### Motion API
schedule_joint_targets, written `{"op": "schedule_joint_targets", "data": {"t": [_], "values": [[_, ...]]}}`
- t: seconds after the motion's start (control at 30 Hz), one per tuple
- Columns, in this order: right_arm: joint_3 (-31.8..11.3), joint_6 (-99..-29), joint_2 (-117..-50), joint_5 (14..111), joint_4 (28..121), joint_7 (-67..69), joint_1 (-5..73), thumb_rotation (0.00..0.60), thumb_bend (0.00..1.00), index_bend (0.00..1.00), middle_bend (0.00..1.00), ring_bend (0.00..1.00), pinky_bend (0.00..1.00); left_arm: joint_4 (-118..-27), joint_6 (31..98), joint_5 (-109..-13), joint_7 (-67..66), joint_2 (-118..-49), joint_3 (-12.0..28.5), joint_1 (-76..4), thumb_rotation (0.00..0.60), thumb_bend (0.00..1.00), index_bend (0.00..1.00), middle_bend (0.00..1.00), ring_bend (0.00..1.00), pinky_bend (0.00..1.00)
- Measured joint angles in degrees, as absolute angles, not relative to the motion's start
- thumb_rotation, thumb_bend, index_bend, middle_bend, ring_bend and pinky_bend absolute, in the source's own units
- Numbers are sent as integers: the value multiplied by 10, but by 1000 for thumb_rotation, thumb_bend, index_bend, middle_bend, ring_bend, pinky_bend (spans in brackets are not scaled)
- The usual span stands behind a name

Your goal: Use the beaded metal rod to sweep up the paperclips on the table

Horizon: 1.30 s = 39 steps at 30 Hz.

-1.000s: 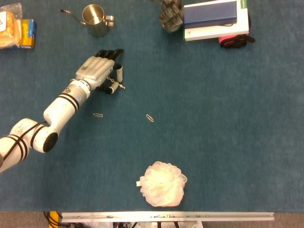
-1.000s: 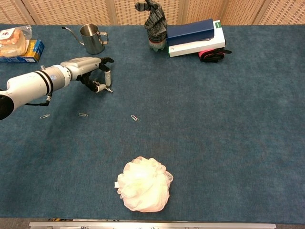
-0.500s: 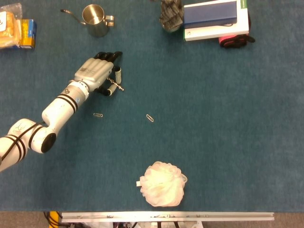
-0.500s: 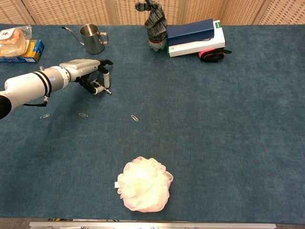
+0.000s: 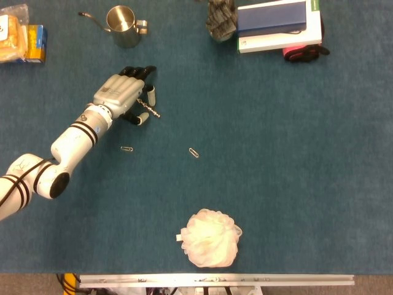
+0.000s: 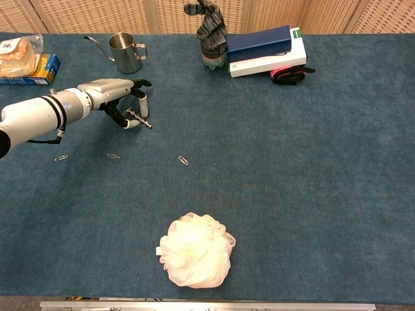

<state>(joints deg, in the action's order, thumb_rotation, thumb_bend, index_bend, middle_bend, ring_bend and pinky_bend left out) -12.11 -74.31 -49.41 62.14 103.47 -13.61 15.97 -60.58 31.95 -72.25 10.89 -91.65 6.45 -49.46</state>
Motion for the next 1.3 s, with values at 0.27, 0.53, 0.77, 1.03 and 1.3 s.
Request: {"op": "schedule_joint_targets", "data": {"t": [0.27, 0.53, 0.77, 1.03, 1.3], "values": [[-124, -753, -479, 622, 1049, -145, 158, 600, 0, 129, 39, 0, 62, -607, 355, -740, 129, -918, 66, -483, 600, 324, 461, 0, 0, 0], [-123, -758, -472, 621, 1060, -150, 153, 600, 0, 129, 39, 0, 62, -598, 390, -762, 142, -931, 56, -466, 600, 324, 470, 0, 0, 0], [-122, -758, -472, 623, 1058, -146, 152, 600, 0, 129, 39, 0, 62, -593, 398, -765, 140, -940, 53, -462, 600, 324, 464, 0, 0, 0], [-120, -756, -475, 624, 1053, -141, 151, 600, 0, 129, 39, 0, 62, -579, 403, -766, 134, -953, 54, -462, 600, 324, 448, 0, 0, 0], [-119, -751, -479, 624, 1049, -140, 152, 600, 0, 129, 39, 0, 62, -559, 400, -767, 132, -965, 54, -464, 600, 324, 448, 0, 0, 0]]}}
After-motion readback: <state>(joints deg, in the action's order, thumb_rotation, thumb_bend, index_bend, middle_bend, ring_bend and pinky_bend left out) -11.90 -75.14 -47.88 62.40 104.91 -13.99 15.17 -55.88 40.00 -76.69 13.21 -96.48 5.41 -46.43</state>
